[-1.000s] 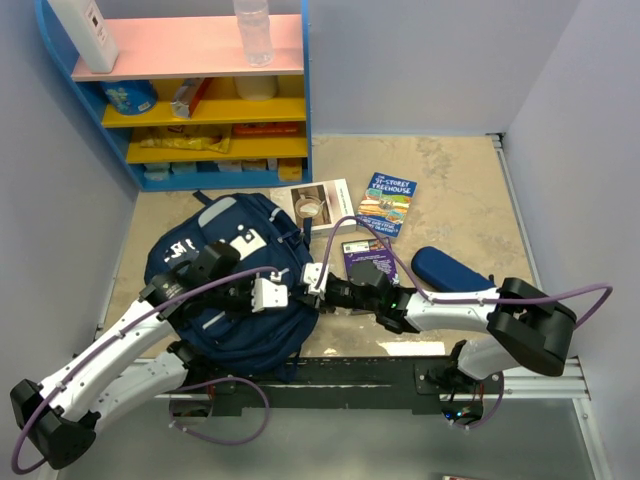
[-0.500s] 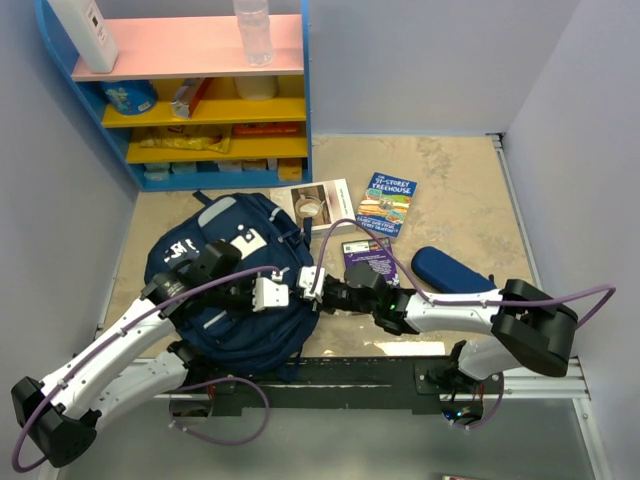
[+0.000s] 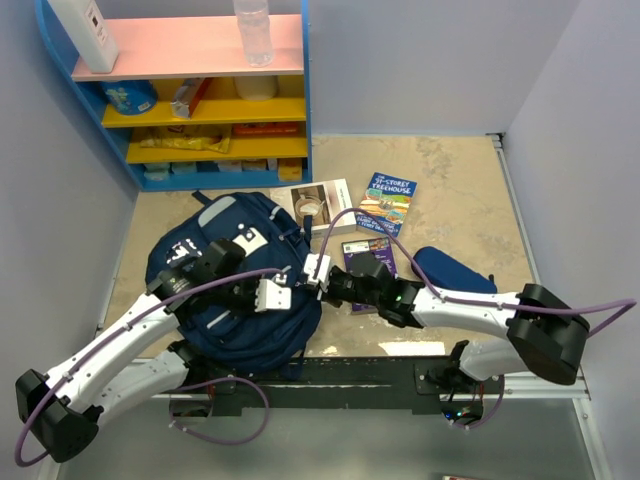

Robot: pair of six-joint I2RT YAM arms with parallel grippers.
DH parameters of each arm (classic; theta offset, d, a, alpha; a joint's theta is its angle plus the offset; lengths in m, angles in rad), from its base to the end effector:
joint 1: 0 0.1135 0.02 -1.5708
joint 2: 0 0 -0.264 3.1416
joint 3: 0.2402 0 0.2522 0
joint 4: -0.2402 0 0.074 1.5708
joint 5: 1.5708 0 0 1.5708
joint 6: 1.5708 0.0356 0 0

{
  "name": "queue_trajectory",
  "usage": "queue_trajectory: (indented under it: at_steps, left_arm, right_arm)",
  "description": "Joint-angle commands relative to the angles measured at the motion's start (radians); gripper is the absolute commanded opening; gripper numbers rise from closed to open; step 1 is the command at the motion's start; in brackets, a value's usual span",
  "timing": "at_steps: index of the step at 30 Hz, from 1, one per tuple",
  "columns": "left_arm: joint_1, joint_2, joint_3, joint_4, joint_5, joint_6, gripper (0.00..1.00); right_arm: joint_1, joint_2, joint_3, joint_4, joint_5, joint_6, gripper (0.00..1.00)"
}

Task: Pack the student bag
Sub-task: Zip the student bag at the center of the board, then unzip the student bag at the center of the board.

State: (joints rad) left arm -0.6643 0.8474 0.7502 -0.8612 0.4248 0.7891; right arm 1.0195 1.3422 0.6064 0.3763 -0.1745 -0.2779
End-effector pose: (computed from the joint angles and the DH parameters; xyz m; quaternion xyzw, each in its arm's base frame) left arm 0.1138 -0.1078 0.2602 0.6668 0.6544 -0.1822 0.3066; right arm 0.1436 0.2453 0.2123 -0.5343 0.6227 0.2723 0.5026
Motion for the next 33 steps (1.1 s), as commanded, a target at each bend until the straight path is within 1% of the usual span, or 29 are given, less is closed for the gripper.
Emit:
queue_trajectory:
  at_steps: [1, 4, 7, 8, 11, 16, 18, 19, 20, 22, 23, 25, 26, 27, 30, 31, 32, 33]
  left_arm:
    - [-0.015, -0.007, 0.032, -0.018, 0.089, 0.081, 0.0]
    - [-0.017, -0.007, 0.021, -0.033, 0.11, 0.119, 0.0]
    - [-0.017, -0.013, 0.023, -0.093, 0.152, 0.206, 0.0]
    - [-0.015, -0.018, 0.021, -0.108, 0.16, 0.261, 0.0]
    - [-0.017, -0.036, 0.011, -0.173, 0.18, 0.361, 0.0]
    - [-0.017, -0.008, 0.012, -0.272, 0.201, 0.444, 0.0]
    - [-0.017, -0.005, 0.015, -0.282, 0.201, 0.453, 0.0]
    - [-0.015, -0.007, 0.015, -0.28, 0.197, 0.453, 0.0]
    - [-0.015, -0.01, 0.017, -0.276, 0.19, 0.452, 0.0]
    - [-0.015, -0.018, 0.014, -0.262, 0.174, 0.449, 0.0]
    - [-0.017, -0.019, 0.012, -0.256, 0.169, 0.447, 0.0]
    - [-0.015, -0.027, 0.009, -0.249, 0.166, 0.447, 0.0]
    - [-0.017, -0.027, 0.009, -0.245, 0.166, 0.447, 0.0]
    - [-0.017, -0.028, 0.008, -0.242, 0.167, 0.446, 0.0]
    - [-0.017, -0.025, 0.005, -0.234, 0.167, 0.447, 0.0]
    - [-0.017, -0.024, 0.003, -0.233, 0.16, 0.447, 0.0]
    - [-0.017, -0.024, 0.005, -0.233, 0.157, 0.447, 0.0]
    - [-0.017, -0.024, 0.006, -0.237, 0.155, 0.449, 0.0]
  right_arm:
    - [-0.036, -0.077, 0.007, -0.053, 0.092, 0.04, 0.0]
    - [-0.064, -0.055, 0.022, -0.071, 0.092, 0.037, 0.0]
    - [-0.091, -0.017, 0.067, -0.083, 0.081, 0.029, 0.0]
    - [-0.11, 0.014, 0.082, -0.083, 0.066, 0.029, 0.0]
    - [-0.154, 0.081, 0.133, -0.071, 0.02, 0.016, 0.0]
    - [-0.165, 0.184, 0.275, -0.119, -0.023, -0.024, 0.0]
    - [-0.164, 0.208, 0.312, -0.137, -0.036, -0.032, 0.0]
    - [-0.164, 0.212, 0.322, -0.145, -0.031, -0.032, 0.02]
    - [-0.164, 0.209, 0.331, -0.166, -0.026, -0.024, 0.16]
    - [-0.186, 0.177, 0.336, -0.166, 0.003, -0.007, 0.29]
    - [-0.2, 0.163, 0.332, -0.153, 0.018, 0.035, 0.4]
    - [-0.258, 0.15, 0.361, -0.166, 0.038, 0.087, 0.48]
    - [-0.275, 0.159, 0.389, -0.215, 0.05, 0.129, 0.52]
    - [-0.286, 0.179, 0.456, -0.244, 0.055, 0.143, 0.52]
    - [-0.294, 0.265, 0.583, -0.35, 0.021, 0.16, 0.55]
    - [-0.292, 0.281, 0.596, -0.358, 0.006, 0.161, 0.56]
    - [-0.291, 0.282, 0.595, -0.332, -0.05, 0.152, 0.56]
    - [-0.289, 0.272, 0.554, -0.303, -0.084, 0.132, 0.55]
